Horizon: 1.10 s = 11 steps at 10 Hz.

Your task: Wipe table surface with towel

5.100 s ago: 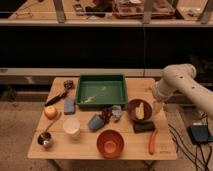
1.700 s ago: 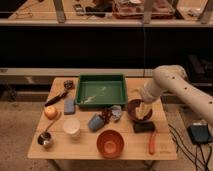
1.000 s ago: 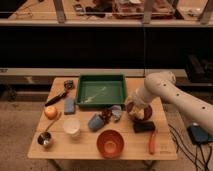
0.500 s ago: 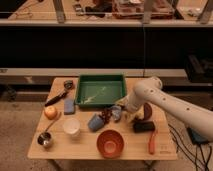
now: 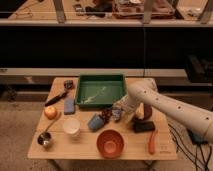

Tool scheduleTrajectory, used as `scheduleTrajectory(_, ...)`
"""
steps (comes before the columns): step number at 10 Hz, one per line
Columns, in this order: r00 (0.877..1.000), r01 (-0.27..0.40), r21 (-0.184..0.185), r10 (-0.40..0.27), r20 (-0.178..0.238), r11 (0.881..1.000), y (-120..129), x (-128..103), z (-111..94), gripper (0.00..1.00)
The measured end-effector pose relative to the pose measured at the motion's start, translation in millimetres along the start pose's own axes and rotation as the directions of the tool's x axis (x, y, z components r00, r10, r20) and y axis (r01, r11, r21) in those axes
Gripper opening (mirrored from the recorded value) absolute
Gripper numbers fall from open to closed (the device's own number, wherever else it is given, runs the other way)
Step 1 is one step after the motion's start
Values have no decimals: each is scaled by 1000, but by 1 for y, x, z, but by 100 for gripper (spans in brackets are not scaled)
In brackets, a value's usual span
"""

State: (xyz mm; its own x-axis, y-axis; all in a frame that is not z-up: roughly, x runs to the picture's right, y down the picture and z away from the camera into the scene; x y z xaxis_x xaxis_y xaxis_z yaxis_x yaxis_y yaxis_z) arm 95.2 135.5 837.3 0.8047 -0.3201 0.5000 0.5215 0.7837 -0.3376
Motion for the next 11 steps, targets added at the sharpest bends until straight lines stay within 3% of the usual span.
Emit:
scheduleTrajectory(7, 1000, 3, -48, -4, -12, 999, -12, 7, 25, 67)
scheduleTrajectory(11, 1000, -3, -70, 2, -19, 998, -13, 10, 30, 31)
